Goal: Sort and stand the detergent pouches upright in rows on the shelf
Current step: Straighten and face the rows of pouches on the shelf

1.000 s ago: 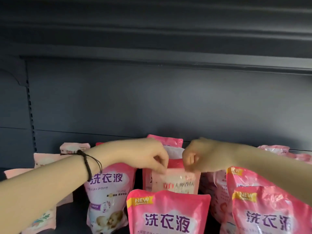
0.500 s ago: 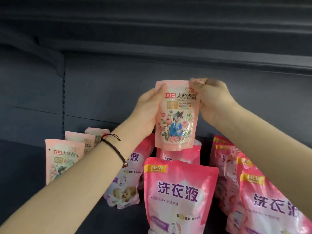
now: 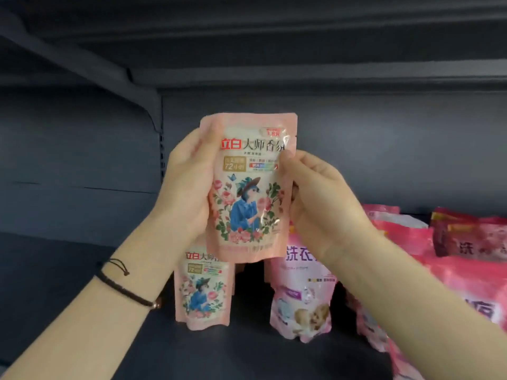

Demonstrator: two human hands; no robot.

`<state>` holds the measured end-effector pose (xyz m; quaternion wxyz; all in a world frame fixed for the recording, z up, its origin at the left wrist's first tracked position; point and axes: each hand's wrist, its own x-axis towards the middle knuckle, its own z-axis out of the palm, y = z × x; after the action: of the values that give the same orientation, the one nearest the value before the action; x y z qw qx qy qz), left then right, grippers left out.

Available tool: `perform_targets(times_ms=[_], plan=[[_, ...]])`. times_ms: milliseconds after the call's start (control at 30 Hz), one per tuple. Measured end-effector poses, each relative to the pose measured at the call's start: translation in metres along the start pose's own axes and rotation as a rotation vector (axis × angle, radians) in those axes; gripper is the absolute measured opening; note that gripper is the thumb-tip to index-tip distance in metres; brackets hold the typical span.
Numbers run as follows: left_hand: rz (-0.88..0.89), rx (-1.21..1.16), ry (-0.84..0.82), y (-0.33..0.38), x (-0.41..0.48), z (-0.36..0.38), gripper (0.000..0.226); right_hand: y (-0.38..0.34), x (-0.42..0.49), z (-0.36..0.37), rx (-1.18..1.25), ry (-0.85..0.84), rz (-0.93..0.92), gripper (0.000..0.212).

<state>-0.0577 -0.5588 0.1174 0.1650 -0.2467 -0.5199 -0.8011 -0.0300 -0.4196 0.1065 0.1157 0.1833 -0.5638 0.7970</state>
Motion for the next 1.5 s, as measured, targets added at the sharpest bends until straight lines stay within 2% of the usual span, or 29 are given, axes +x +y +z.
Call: perform_targets(times_ms=[167,300,633,767,867,1067,1167,1267,1367,1500], plan=[[-0.087,0.115,0.069,-0.052,-0.023,-0.073,0.027,0.102,-0.017,0.031,0.068,0.154,0.073,0.026],[-0.157,0.196,0.121,-0.090,-0.037,-0.108,0.039,0.160,-0.023,0.041,-0.002,0.302,0.097,0.027],[-0.117,0.278,0.197,-0.127,-0.047,-0.139,0.039,0.197,-0.029,0.046,-0.165,0.309,0.117,0.026],[-0.011,0.458,0.178,-0.121,-0.044,-0.149,0.024,0.190,-0.030,0.034,-0.482,0.233,0.059,0.024],[0.086,0.632,0.154,-0.111,-0.038,-0.161,0.030,0.182,-0.028,0.020,-0.788,0.150,-0.013,0.024],[0.304,1.017,-0.005,-0.098,-0.034,-0.174,0.032,0.161,-0.025,0.006,-1.118,-0.040,-0.025,0.019],[0.527,1.267,-0.140,-0.084,-0.032,-0.163,0.029,0.144,-0.029,-0.001,-1.333,-0.121,-0.048,0.020],[0.757,1.421,-0.462,-0.066,-0.031,-0.138,0.032,0.110,-0.039,-0.009,-1.541,-0.186,-0.072,0.021],[0.901,1.526,-0.831,-0.057,-0.030,-0.106,0.033,0.070,-0.056,-0.017,-1.799,-0.312,-0.094,0.024],[1.039,1.528,-1.012,-0.054,-0.030,-0.057,0.038,0.018,-0.083,-0.037,-2.040,-0.415,-0.174,0.030]])
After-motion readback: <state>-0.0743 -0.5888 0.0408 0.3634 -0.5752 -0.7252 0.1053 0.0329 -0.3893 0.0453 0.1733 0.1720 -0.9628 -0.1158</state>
